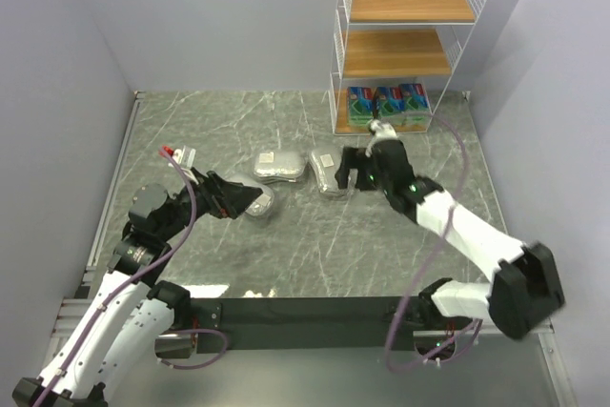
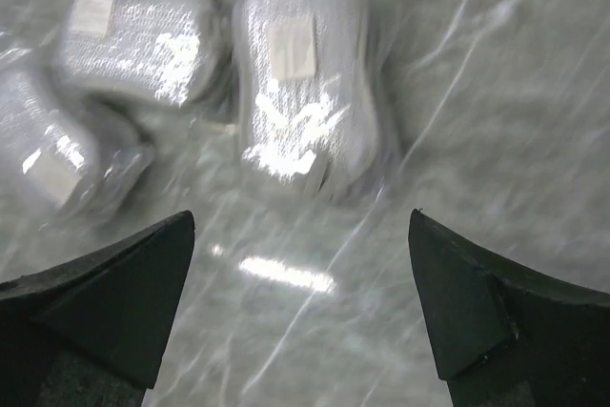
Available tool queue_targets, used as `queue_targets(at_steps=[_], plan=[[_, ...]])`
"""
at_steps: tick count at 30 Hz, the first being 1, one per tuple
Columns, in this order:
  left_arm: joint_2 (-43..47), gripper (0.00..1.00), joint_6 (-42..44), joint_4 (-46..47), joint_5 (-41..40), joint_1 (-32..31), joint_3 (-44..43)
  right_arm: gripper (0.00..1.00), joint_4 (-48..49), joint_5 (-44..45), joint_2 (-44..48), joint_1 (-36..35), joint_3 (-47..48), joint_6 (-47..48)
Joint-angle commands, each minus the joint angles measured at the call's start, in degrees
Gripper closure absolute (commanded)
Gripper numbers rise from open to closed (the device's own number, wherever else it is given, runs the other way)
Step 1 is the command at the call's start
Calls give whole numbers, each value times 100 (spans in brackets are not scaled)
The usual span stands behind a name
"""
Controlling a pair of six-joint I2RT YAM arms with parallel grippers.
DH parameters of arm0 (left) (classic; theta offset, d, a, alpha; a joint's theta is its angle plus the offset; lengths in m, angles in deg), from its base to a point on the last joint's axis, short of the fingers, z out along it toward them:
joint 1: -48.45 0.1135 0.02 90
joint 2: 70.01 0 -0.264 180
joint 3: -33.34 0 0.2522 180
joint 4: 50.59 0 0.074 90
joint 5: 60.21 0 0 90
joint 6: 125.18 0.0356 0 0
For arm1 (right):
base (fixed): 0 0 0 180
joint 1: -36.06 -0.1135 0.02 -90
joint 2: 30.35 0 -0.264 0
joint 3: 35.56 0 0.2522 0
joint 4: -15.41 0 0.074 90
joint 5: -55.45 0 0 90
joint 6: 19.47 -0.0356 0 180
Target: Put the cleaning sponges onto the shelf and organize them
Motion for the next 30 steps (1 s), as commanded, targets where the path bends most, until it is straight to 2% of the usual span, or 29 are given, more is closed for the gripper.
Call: queue_targets(at_steps=[1, 3, 14, 22, 30], plan=[[43, 1, -17, 212, 56, -25, 21, 0, 1311, -449, 796, -19, -909, -1520], [70, 1, -25, 220, 55, -17, 29, 0, 1221, -263, 726, -10, -892, -2031], [193, 1, -8, 80, -14, -25, 3, 0, 1406, -764, -292, 78, -1182, -5036], [246, 1, 10, 27, 3, -25, -6, 0, 1063, -308, -513, 157, -1278, -6075], [237, 1, 18, 1, 12, -25, -15, 4, 1536, -587, -1304, 245, -1463, -6497]])
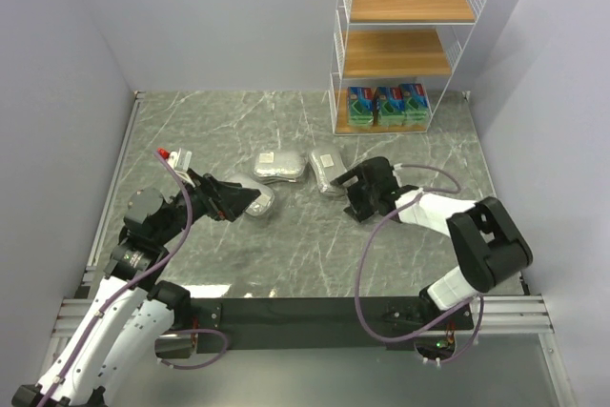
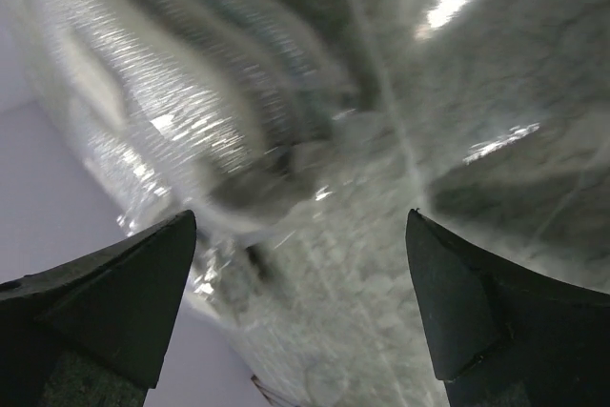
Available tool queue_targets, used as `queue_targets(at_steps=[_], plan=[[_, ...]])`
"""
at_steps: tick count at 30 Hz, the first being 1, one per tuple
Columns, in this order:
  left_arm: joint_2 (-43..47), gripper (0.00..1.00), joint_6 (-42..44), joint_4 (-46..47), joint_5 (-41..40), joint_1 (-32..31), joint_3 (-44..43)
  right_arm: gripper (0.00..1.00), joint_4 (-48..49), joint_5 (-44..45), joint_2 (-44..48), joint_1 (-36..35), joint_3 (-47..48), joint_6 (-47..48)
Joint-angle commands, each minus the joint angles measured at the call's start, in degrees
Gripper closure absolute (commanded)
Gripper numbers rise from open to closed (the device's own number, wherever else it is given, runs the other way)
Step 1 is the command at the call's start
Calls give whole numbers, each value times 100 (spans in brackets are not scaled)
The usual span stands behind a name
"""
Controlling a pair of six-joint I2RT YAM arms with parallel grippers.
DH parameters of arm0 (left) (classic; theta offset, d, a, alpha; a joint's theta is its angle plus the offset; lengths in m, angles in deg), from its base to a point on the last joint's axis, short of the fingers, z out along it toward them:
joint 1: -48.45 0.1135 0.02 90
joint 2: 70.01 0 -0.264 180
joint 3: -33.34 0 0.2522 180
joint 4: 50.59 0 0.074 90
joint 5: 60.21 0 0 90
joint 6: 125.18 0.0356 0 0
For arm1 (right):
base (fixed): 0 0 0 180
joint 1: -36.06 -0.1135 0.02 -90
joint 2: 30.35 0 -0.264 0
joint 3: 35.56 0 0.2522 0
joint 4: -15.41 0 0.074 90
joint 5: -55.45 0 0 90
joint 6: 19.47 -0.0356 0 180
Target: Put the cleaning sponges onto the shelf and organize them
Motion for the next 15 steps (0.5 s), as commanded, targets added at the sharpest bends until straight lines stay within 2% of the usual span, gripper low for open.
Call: queue_targets(at_steps=[1, 5, 8, 9, 10, 11, 15], plan=[[22, 1, 16, 36, 3, -25, -15, 4, 392, 0, -261, 37, -189, -343], [-4, 1, -1, 79, 29, -25, 3, 7, 963, 44, -613, 46, -242, -185], [-39, 1, 8, 36, 29, -25, -23, 18, 1235, 71, -833, 108, -259, -158], [-30, 1, 16, 27, 21, -17, -23, 46, 1480, 53, -877, 134, -303, -158], [-4, 1, 25, -8, 12, -25, -32, 81, 1587, 27, -964, 239, -364, -193], [5, 1, 34, -26, -6, -25, -32, 100, 1588, -78, -1009, 283, -417, -228], [49, 1, 17, -26, -15, -25, -6, 100, 2139, -351, -1062, 477, -689, -158]])
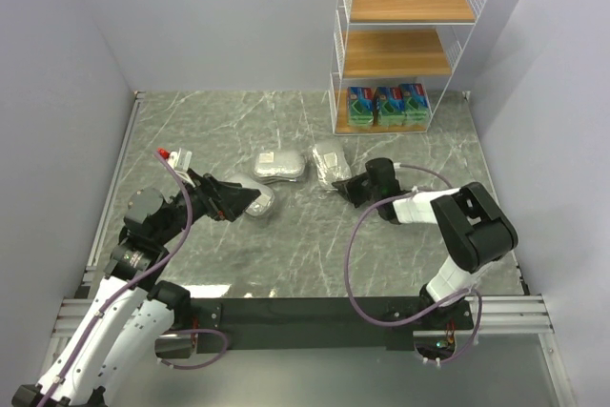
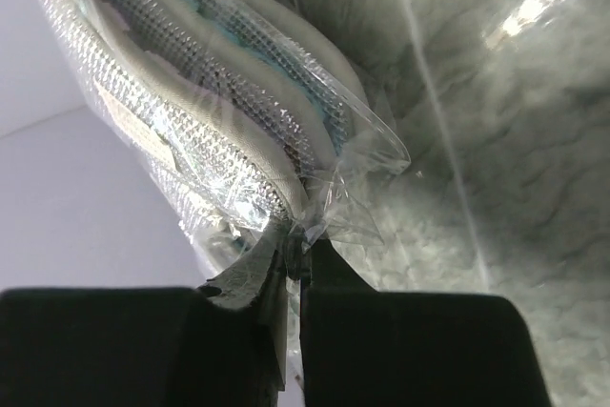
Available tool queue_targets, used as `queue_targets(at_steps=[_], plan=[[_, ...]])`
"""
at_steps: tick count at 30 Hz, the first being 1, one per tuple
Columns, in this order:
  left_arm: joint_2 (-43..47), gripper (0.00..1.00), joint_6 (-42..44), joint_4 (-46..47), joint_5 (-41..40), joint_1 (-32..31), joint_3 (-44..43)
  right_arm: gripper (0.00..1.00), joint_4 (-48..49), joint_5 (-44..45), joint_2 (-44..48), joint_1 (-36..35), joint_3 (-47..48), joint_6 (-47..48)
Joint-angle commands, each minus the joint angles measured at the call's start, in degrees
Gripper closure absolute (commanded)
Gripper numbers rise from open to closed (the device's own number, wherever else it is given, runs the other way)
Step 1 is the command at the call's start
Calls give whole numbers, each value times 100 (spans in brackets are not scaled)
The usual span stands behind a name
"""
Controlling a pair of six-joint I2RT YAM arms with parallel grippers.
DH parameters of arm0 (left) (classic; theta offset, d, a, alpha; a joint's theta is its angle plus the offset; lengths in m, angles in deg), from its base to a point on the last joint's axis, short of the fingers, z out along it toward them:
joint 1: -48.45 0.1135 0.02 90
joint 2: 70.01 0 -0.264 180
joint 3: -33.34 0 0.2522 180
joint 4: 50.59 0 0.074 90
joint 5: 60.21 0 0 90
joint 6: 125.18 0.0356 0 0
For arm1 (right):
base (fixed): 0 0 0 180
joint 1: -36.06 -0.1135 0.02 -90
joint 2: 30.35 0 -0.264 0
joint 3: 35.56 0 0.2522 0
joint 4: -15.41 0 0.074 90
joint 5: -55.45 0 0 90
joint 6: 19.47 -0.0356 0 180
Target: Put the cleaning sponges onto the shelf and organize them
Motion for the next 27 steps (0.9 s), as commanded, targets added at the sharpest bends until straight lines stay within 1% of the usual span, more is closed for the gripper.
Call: queue_targets(at_steps=[1, 6, 8, 11, 12, 13, 15, 16, 19, 21, 23, 24, 26, 27], plan=[[40, 1, 14, 2, -13, -17, -6, 100, 170, 69, -77, 184, -416, 150], [-21, 1, 32, -15, -21, -17, -41, 100, 338, -282, 538, 324, -724, 475], [-4, 1, 49, -33, -39, -17, -50, 100, 198, -389, 1065, 403, -812, 642], [5, 1, 58, -50, -83, -25, -41, 100, -478, -372, 1935, 605, -786, 993], [5, 1, 58, -33, -65, -25, -41, 100, -889, -319, 2172, 676, -760, 1090], [-4, 1, 49, -7, -65, -25, -32, 100, -1102, -258, 2618, 824, -725, 1273], [-30, 1, 58, 11, -65, -25, -41, 100, -1610, -187, 3060, 1009, -602, 1441], [-56, 1, 49, 29, -48, -25, -41, 100, -1736, -169, 3436, 1219, -523, 1590], [-83, 1, 49, 82, -30, -25, -41, 100, -2053, -248, 3939, 1589, -313, 1863], [-100, 1, 41, 117, -13, -25, -41, 100, -2227, -266, 4029, 1941, -137, 1995], [-118, 1, 32, 143, 5, -25, -50, 100, -2238, -414, 3915, 2291, 171, 2145], [-127, 1, 40, 143, 14, -25, -67, 100, -2142, -711, 3828, 2337, 276, 2189], [-118, 1, 67, 108, -4, -25, -94, 100, -2141, -941, 3433, 2609, 741, 2330], [-118, 1, 76, 91, -12, -25, -111, 100, -2115, -1204, 3283, 2749, 908, 2356]])
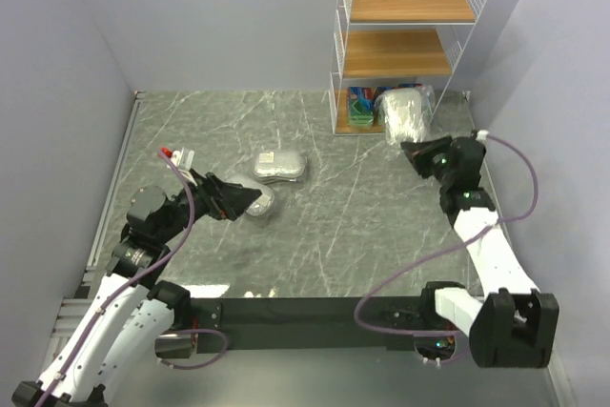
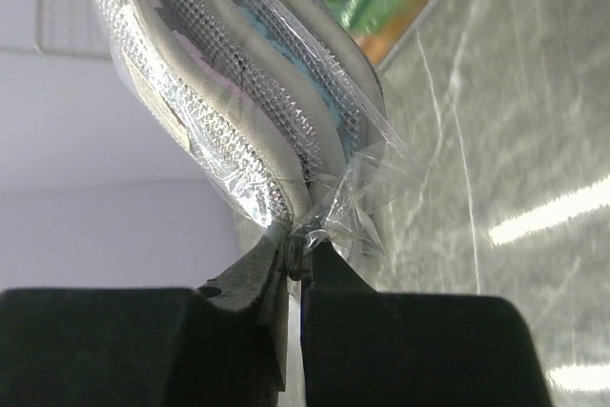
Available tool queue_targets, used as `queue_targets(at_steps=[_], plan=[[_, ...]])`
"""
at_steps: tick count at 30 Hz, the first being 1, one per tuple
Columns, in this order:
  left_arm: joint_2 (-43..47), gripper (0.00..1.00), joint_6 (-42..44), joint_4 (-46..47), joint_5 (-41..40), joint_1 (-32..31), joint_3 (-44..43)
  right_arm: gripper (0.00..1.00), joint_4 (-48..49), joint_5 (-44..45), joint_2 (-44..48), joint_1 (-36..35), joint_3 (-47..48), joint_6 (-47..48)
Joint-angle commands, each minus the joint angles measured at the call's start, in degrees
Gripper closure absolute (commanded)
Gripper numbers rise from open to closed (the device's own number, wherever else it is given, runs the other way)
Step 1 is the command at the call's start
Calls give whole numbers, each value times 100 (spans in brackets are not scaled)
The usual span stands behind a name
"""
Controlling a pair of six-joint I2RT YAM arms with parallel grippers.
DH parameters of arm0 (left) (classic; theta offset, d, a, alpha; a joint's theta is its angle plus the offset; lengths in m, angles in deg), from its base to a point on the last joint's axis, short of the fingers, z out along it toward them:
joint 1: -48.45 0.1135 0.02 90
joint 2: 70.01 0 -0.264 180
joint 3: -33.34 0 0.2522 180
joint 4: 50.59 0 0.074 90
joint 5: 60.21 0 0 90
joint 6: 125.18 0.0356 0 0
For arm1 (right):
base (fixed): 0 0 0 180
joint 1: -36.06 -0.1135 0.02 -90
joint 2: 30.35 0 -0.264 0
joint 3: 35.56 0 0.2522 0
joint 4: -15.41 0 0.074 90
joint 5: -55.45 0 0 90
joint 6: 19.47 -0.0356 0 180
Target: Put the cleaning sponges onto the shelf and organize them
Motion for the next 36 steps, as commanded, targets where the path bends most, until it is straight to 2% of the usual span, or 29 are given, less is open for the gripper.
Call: queue_targets(at_steps=[1, 7, 12, 18, 21, 24, 36], plan=[[17, 1, 91, 117, -19, -25, -129, 100, -10, -788, -588, 335, 808, 428], [123, 1, 135, 20, -116, -25, -155, 100, 236, -1448, -1030, 651, 1478, 385], [44, 1, 118, 116, -54, -25, -111, 100, 262, -1589, -1275, 828, 1988, 227], [-18, 2, 56, 205, -1, -25, -138, 100, 271, -1809, -2373, 1012, 3112, -160], [52, 1, 91, 73, -45, -25, -173, 100, 44, -1950, -3277, 1082, 3850, -265], [140, 1, 161, -85, -124, -17, -208, 100, -193, -1933, -3744, 1109, 4440, -274], [105, 1, 223, -165, -98, -25, -270, 100, -571, -1924, -4527, 1206, 5706, -371]])
